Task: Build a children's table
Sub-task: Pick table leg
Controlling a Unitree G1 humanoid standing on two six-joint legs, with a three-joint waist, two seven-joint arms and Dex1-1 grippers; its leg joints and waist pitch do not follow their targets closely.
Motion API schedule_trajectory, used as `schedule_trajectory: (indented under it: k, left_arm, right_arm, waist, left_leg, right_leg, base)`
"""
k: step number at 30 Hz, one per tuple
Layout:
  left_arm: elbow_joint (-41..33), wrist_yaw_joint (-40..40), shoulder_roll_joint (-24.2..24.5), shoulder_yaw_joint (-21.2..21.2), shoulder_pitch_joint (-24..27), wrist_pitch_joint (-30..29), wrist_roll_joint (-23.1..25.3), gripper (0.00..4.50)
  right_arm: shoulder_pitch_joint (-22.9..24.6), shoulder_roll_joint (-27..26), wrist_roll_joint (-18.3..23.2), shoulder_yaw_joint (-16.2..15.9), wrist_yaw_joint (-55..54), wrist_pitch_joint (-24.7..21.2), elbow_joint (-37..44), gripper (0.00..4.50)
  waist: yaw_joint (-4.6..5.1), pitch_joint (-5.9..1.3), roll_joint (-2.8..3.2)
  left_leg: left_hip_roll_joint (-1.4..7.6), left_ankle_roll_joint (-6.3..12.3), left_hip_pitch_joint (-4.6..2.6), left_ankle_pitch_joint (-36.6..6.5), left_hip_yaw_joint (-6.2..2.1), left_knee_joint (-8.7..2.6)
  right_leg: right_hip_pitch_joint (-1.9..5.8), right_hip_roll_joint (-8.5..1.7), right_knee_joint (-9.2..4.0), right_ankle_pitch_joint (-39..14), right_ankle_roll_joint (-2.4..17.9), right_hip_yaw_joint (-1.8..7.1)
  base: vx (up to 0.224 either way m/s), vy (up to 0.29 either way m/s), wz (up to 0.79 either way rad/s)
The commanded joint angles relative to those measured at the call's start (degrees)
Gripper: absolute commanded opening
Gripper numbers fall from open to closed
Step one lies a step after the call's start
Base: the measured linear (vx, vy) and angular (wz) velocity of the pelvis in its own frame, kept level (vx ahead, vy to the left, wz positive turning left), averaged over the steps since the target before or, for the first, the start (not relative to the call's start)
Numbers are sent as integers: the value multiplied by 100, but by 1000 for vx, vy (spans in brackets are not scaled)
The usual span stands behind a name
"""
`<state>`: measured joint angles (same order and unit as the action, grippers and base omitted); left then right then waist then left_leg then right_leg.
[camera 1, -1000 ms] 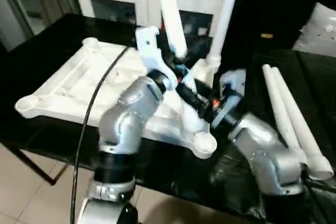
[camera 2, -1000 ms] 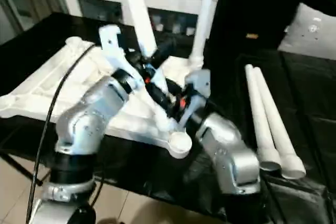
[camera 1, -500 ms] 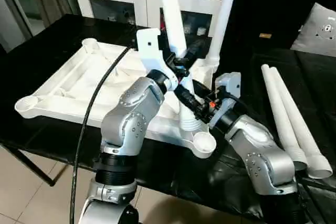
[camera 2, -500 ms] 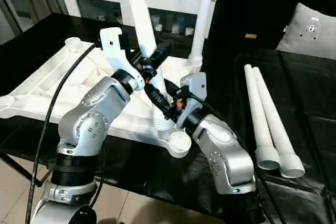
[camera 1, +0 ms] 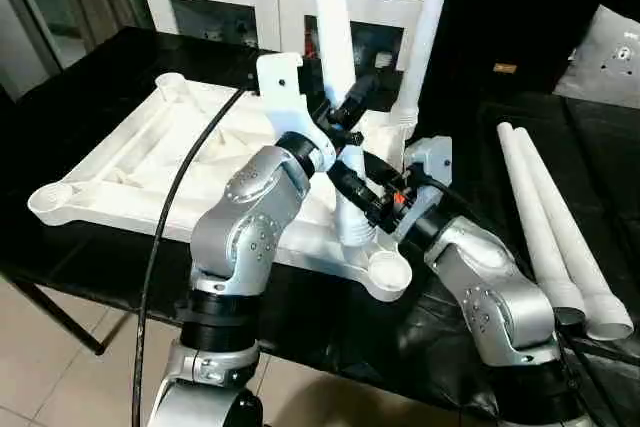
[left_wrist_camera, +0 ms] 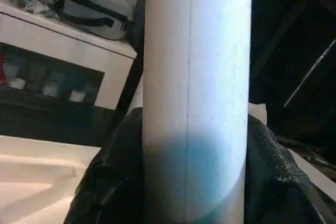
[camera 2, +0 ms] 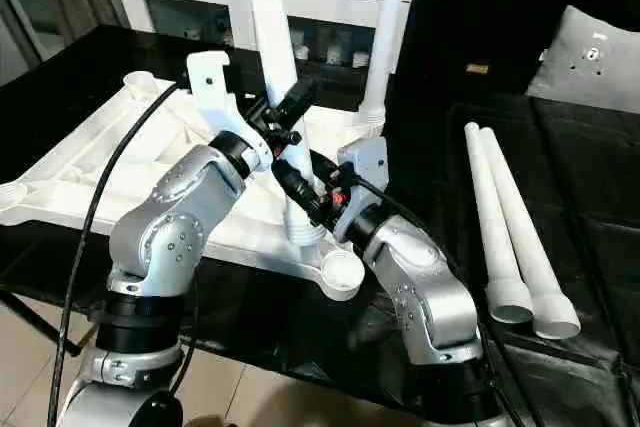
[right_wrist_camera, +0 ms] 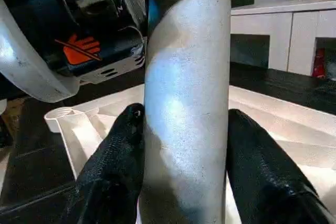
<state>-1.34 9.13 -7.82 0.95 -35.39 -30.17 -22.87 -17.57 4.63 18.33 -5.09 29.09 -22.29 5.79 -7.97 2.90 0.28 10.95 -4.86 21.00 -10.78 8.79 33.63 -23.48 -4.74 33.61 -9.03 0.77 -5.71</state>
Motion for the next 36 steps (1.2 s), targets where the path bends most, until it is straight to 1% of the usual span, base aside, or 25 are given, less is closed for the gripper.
schedule_trajectory:
  k: [1,2,3,4,6,7,8,9,10,12,14,16,17,18,21,22,23,27,29,30,31,32,33,34,36]
  left_arm:
    - [-23,5,-36,-85,-41,-60,-61,181]
    - [1,78,5,-47,-53,-94,-119,181]
    - [38,161,38,-8,-77,-121,-169,181]
    - [44,207,59,-9,-84,-135,-184,181]
    - [59,598,268,20,-125,-270,-352,181]
    - [60,708,355,84,-147,-329,-441,181]
    - [64,793,429,143,-167,-384,-518,181]
    - [61,903,524,204,-185,-456,-606,181]
    - [40,1084,657,291,-200,-582,-762,181]
    - [8,1322,785,416,-221,-762,-1013,181]
    - [9,1530,865,499,-237,-907,-1227,181]
    - [14,1669,928,527,-251,-996,-1362,181]
    - [19,1844,994,563,-274,-1101,-1541,181]
    - [8,2024,1063,583,-298,-1184,-1696,181]
    - [-15,2189,1143,591,-316,-1257,-1823,181]
    - [-22,2321,1202,590,-339,-1340,-1915,181]
    - [-29,2463,1259,573,-358,-1409,-1988,181]
    - [-147,3035,1523,314,-347,-1543,-2063,181]
    - [-389,3588,1751,-39,-252,-1512,-2052,181]
    - [-420,3660,1775,-90,-233,-1483,-2039,181]
    - [-464,3762,1818,-188,-195,-1471,-2017,181]
    - [-476,3786,1832,-229,-180,-1464,-1999,181]
    - [-494,3823,1854,-300,-154,-1443,-1961,181]
    - [-522,3853,1870,-397,-130,-1425,-1912,181]
    - [-574,3908,1858,-466,-127,-1378,-1890,181]
  right_arm:
    - [-52,16,32,-105,-22,-251,7,186]
    - [-60,54,187,-12,26,-417,2,241]
    - [-76,100,293,72,104,-483,-22,255]
    - [-83,116,321,95,129,-500,-33,255]
    - [-132,299,561,277,398,-635,-90,264]
    - [-148,400,687,343,535,-739,-77,276]
    - [-159,488,802,398,651,-837,-55,289]
    - [-170,595,954,472,792,-969,-19,295]
    - [-177,746,1206,585,1015,-1178,34,300]
    - [-186,917,1450,681,1264,-1371,80,324]
    - [-202,1035,1505,707,1395,-1424,37,339]
    - [-235,1099,1505,735,1424,-1449,-30,344]
    - [-288,1162,1549,791,1454,-1514,-111,366]
    - [-320,1222,1645,827,1534,-1599,-135,377]
    - [-330,1298,1741,822,1642,-1682,-115,398]
    - [-339,1393,1814,793,1771,-1759,-87,410]
    - [-349,1505,1867,742,1934,-1828,-57,410]
    - [-371,1759,1866,558,2369,-1860,-8,448]
    - [-406,1928,1926,404,2738,-1875,45,450]
    - [-410,1946,1938,389,2790,-1875,47,450]
    - [-414,1982,1937,345,2903,-1848,48,450]
    - [-407,1995,1921,322,2941,-1814,48,450]
    - [-394,2017,1878,277,3004,-1739,46,450]
    - [-369,2065,1805,175,3117,-1637,50,450]
    - [-346,2112,1805,61,3261,-1638,104,450]
  waist:
    - [27,-401,-9]
    - [29,-404,-11]
    - [23,-403,-53]
    - [12,-404,-36]
    - [13,-404,-60]
    - [1,-405,-45]
    - [6,-403,-76]
    - [-9,-406,-74]
    - [-6,-406,-88]
    - [-18,-403,-89]
    - [-21,-404,-80]
    - [-20,-400,-103]
    - [-22,-392,-103]
    - [-21,-387,-96]
    - [-16,-376,-84]
    - [-18,-382,-91]
    - [-32,-388,-99]
    - [-47,-394,-85]
    - [-47,-404,-91]
    - [-52,-397,-98]
    - [-41,-394,-112]
    - [-41,-393,-110]
    - [-41,-388,-125]
    - [-38,-384,-121]
    - [-36,-378,-123]
  left_leg:
    - [158,161,8,-806,-3,-361]
    - [158,171,12,-790,-5,-358]
    - [154,196,9,-782,-2,-360]
    - [157,192,6,-768,-5,-358]
    - [161,228,11,-764,3,-357]
    - [164,218,11,-735,1,-353]
    - [152,236,11,-742,9,-346]
    - [157,256,9,-693,8,-344]
    - [158,291,13,-658,11,-340]
    - [152,323,15,-615,17,-326]
    - [153,302,20,-590,18,-321]
    - [146,266,9,-623,30,-318]
    - [150,243,5,-681,28,-325]
    - [148,227,-6,-744,28,-330]
    - [152,180,-10,-857,23,-338]
    - [149,182,-8,-849,23,-334]
    - [148,189,-5,-821,23,-330]
    - [153,197,12,-717,19,-323]
    - [169,211,6,-674,14,-328]
    - [162,223,9,-678,13,-326]
    - [174,232,13,-670,19,-324]
    - [170,235,9,-676,22,-323]
    - [170,227,15,-678,23,-323]
    - [174,209,13,-733,27,-323]
    - [165,201,6,-766,34,-323]
  right_leg:
    - [380,-320,-382,-1325,557,284]
    - [383,-318,-376,-1296,572,282]
    - [392,-324,-374,-1332,570,279]
    - [385,-327,-370,-1350,568,281]
    - [381,-331,-376,-1396,594,281]
    - [376,-334,-367,-1373,601,283]
    - [384,-325,-366,-1368,603,280]
    - [389,-338,-351,-1360,630,282]
    - [389,-332,-354,-1338,637,282]
    - [385,-333,-344,-1348,679,283]
    - [381,-346,-346,-1422,686,277]
    - [371,-346,-354,-1561,698,275]
    - [365,-353,-366,-1715,685,272]
    - [355,-351,-379,-1863,660,268]
    - [346,-348,-408,-2066,545,266]
    - [353,-350,-409,-2061,531,266]
    - [355,-349,-402,-2021,529,266]
    - [360,-355,-373,-1854,578,271]
    - [366,-352,-353,-1785,610,276]
    - [364,-350,-359,-1791,608,273]
    - [365,-356,-339,-1731,677,281]
    - [365,-356,-344,-1745,692,278]
    - [372,-363,-343,-1797,689,279]
    - [364,-368,-358,-1917,652,280]
    - [362,-362,-378,-2038,616,279]
  base:
    - [0,0,0]
    - [0,0,0]
    - [0,0,0]
    - [0,0,0]
    - [0,0,0]
    - [0,0,0]
    - [0,0,0]
    - [0,0,0]
    - [0,0,0]
    - [0,0,0]
    - [0,0,0]
    - [0,0,0]
    - [0,0,0]
    - [0,0,0]
    - [0,0,0]
    - [0,0,0]
    - [0,0,0]
    - [0,0,0]
    - [0,0,0]
    - [0,0,0]
    - [0,0,0]
    - [0,0,0]
    - [0,0,0]
    - [0,0,0]
    - [0,0,0]
